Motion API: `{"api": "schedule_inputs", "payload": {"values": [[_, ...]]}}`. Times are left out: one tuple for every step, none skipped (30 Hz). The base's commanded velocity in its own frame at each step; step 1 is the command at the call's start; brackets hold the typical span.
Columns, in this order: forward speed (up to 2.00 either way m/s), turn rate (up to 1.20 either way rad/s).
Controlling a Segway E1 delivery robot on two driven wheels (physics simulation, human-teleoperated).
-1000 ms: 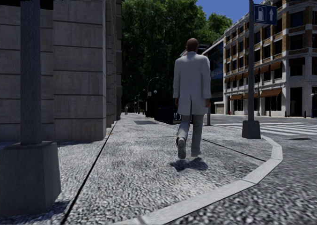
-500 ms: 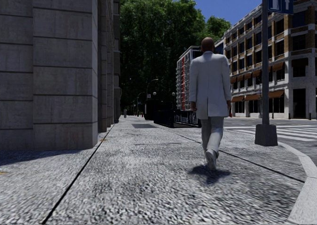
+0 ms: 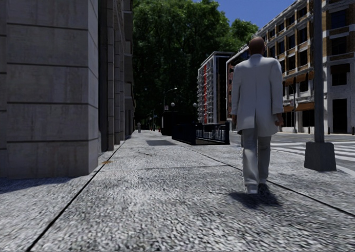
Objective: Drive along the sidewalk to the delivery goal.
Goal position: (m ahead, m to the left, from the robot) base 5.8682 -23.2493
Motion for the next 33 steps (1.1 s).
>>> {"api": "schedule_inputs", "payload": {"values": [[1.39,0.0],[1.39,0.0],[1.39,0.0],[1.39,0.0],[1.42,0.0],[1.47,0.0],[1.49,0.0],[1.49,0.0],[1.51,0.0],[1.52,0.0],[1.52,0.0],[1.52,0.0],[1.53,0.0],[1.53,0.0],[1.53,0.0],[1.53,0.0],[1.53,0.0],[1.53,0.0],[1.53,0.0],[1.53,0.0],[1.53,0.0],[1.53,0.0],[1.53,0.0],[1.53,0.0],[1.53,0.0],[1.53,0.0],[1.53,0.0],[1.53,0.0],[1.53,0.0],[1.53,0.0],[1.53,0.0],[1.53,0.0],[1.53,0.0]]}}
